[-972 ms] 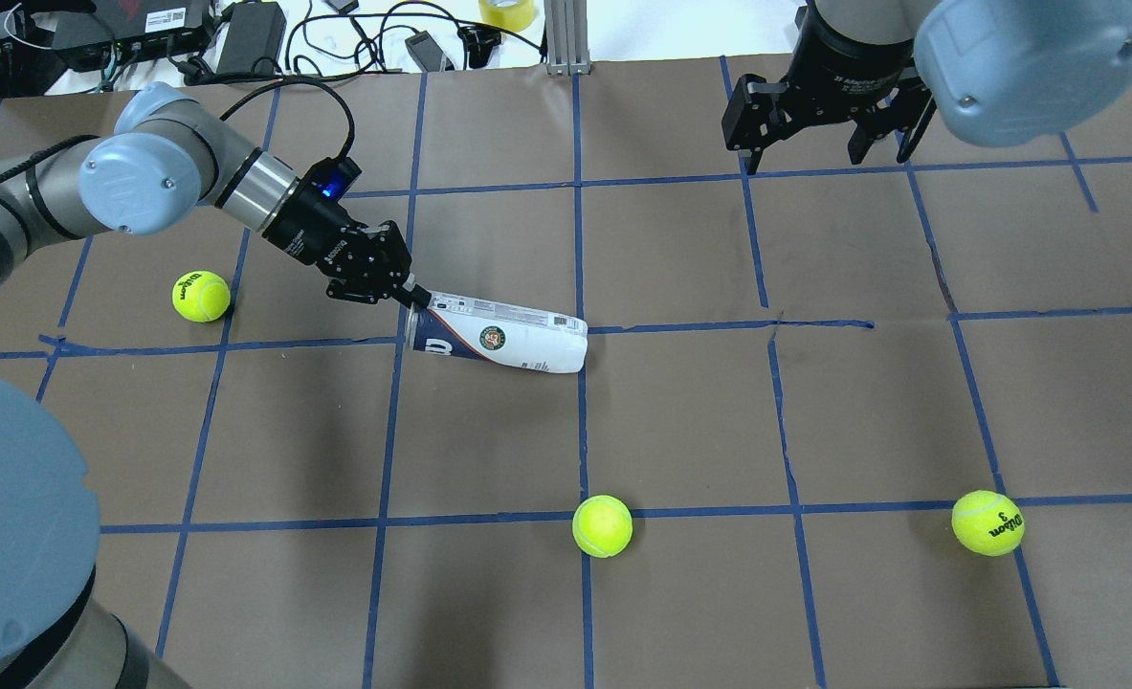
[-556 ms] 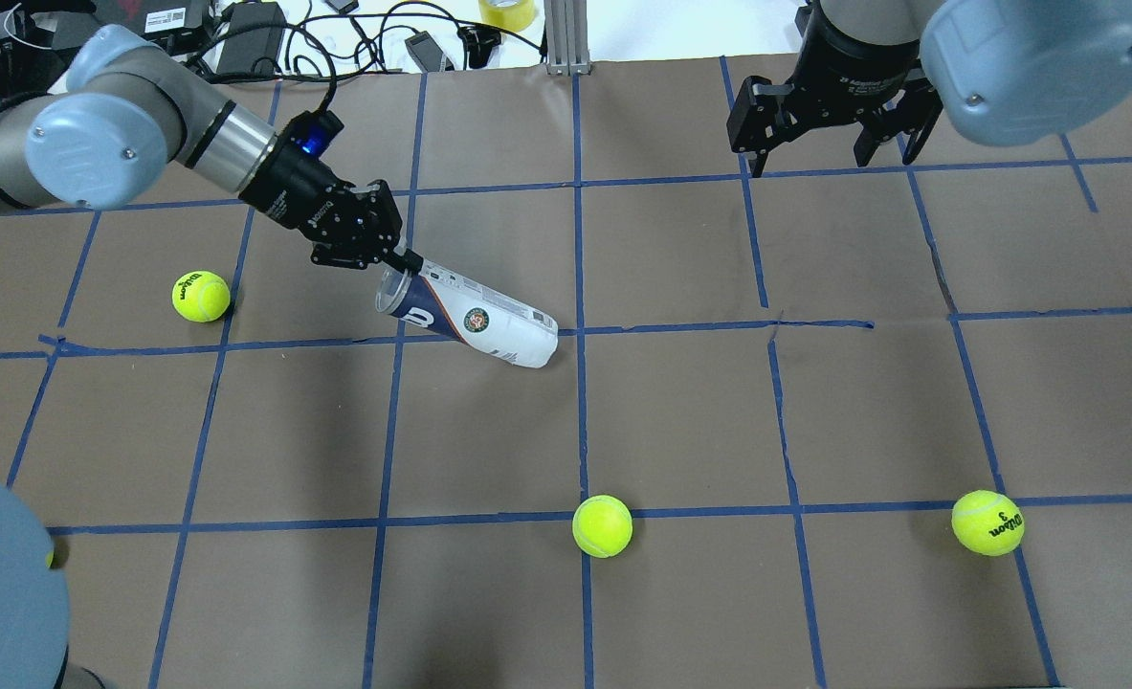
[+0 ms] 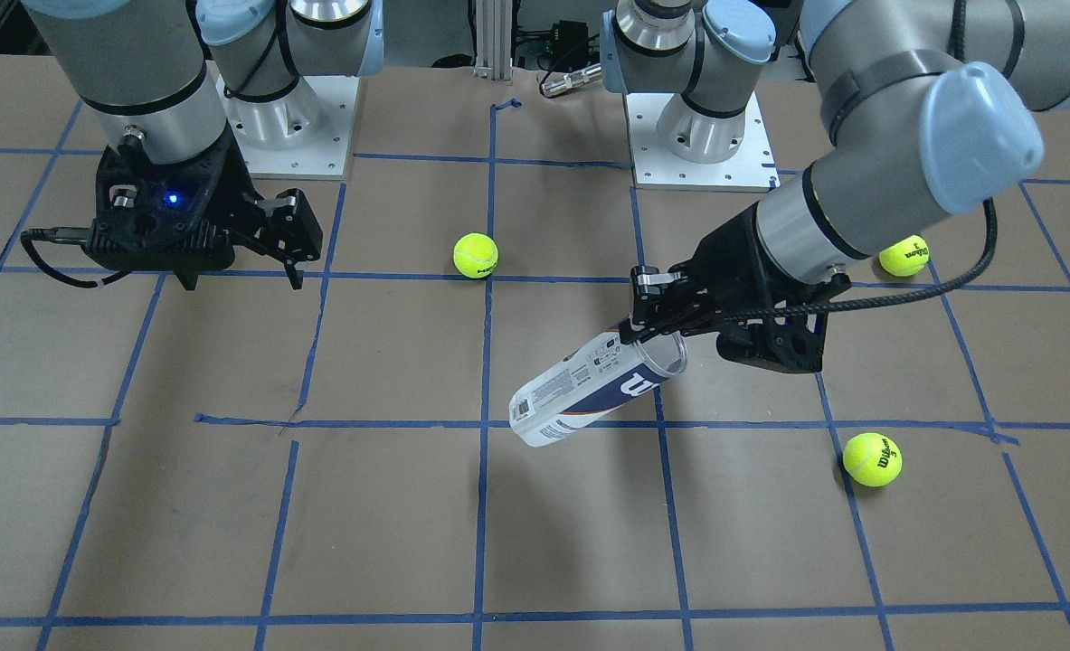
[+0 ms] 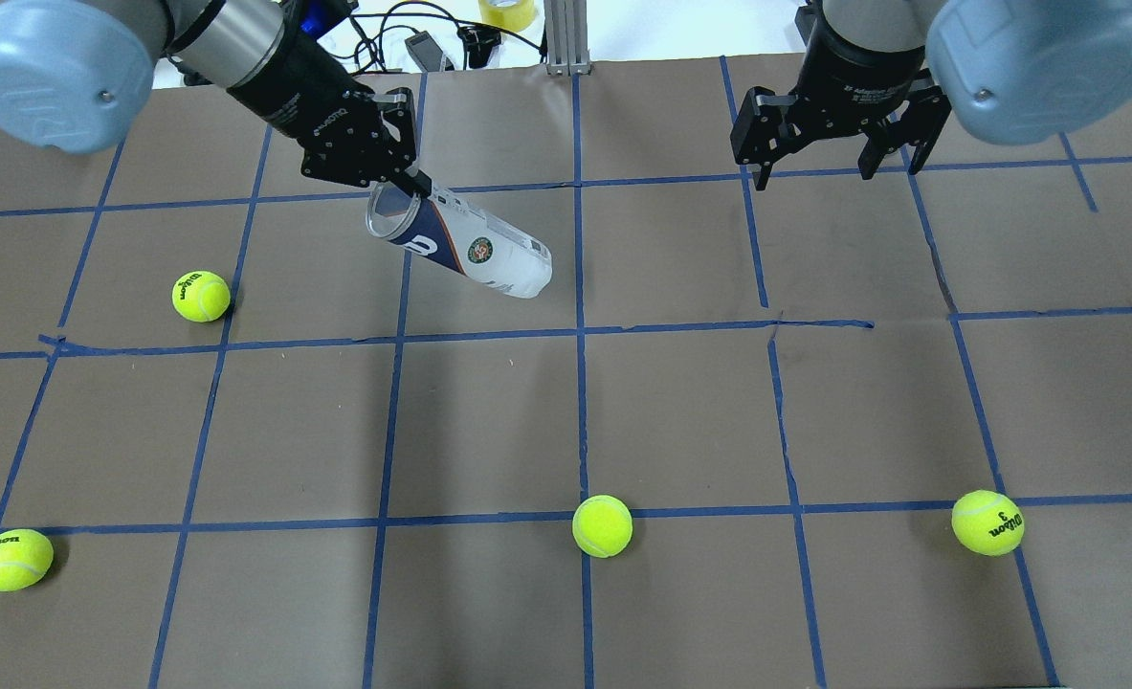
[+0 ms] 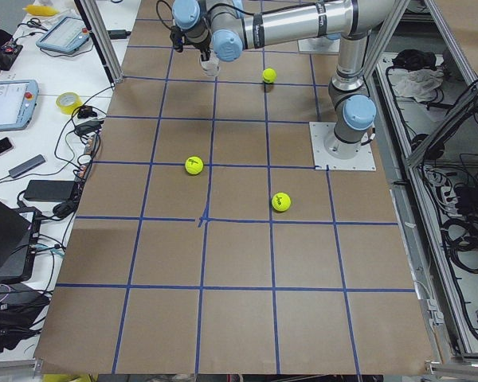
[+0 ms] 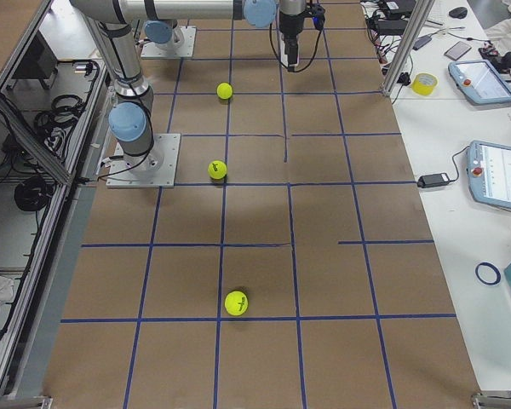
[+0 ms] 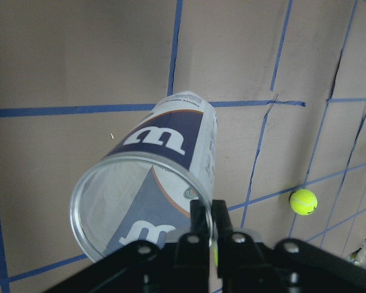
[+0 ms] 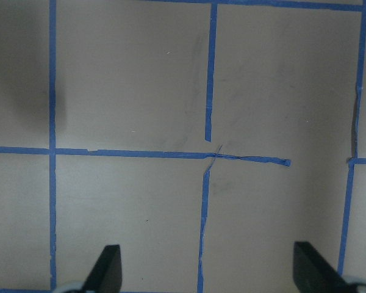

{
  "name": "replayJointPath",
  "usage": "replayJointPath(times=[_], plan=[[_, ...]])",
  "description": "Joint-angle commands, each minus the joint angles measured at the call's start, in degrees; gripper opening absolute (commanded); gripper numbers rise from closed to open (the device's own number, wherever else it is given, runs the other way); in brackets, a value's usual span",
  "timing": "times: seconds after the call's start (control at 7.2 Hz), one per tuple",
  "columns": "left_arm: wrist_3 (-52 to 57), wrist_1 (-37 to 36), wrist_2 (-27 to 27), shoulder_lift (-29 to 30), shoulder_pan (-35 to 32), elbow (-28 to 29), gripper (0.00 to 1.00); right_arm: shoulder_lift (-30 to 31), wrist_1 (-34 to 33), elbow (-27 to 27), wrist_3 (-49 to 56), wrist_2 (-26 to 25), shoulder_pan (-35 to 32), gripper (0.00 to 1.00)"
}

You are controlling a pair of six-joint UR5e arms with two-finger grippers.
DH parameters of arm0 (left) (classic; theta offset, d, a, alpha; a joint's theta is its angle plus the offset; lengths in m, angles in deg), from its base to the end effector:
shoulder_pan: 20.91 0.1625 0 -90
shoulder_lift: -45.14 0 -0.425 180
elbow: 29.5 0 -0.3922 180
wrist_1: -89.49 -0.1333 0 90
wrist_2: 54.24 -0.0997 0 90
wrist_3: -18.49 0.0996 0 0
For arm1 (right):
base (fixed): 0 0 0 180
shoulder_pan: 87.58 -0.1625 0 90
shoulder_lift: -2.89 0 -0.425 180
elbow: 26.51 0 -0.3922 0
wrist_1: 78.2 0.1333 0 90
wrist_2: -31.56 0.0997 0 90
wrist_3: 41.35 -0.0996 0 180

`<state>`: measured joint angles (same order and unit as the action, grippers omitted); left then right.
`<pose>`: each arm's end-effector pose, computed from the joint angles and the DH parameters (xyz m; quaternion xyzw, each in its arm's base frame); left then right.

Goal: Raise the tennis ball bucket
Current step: 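Grip the can's rim with the left gripper and lift it upward, then carry the raised can farther from the robot with the left gripper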

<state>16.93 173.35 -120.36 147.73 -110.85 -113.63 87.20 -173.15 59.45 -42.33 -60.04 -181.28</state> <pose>-0.1730 -0.5811 0.4393 0.0149 -0.9782 -0.0077 0.2068 0.1651 -0.5299 0.4805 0.0233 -0.9992 0.0293 0.0128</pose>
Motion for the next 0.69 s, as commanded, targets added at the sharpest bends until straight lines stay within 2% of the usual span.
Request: replayJointPath(times=[0.0, 0.14, 0.28, 0.56], plan=[[-2.1, -12.2, -13.9, 1.4, -9.9, 0.4, 0.00, 0.7, -0.1, 0.0, 0.0, 0.0, 0.0, 1.00], [-1.6, -13.1, -17.6, 2.7, -13.4, 0.8, 0.00, 1.1, -0.1, 0.0, -0.3, 0.0, 0.0, 1.00], [2.6, -13.1, -23.7, 3.9, -16.5, 0.8, 0.00, 1.6, -0.2, 0.0, -0.3, -0.1, 0.0, 1.00], [5.0, -12.3, -26.2, 6.1, -18.3, 0.9, 0.00, 1.6, -0.1, 0.0, -0.3, 0.0, -0.1, 1.00]])
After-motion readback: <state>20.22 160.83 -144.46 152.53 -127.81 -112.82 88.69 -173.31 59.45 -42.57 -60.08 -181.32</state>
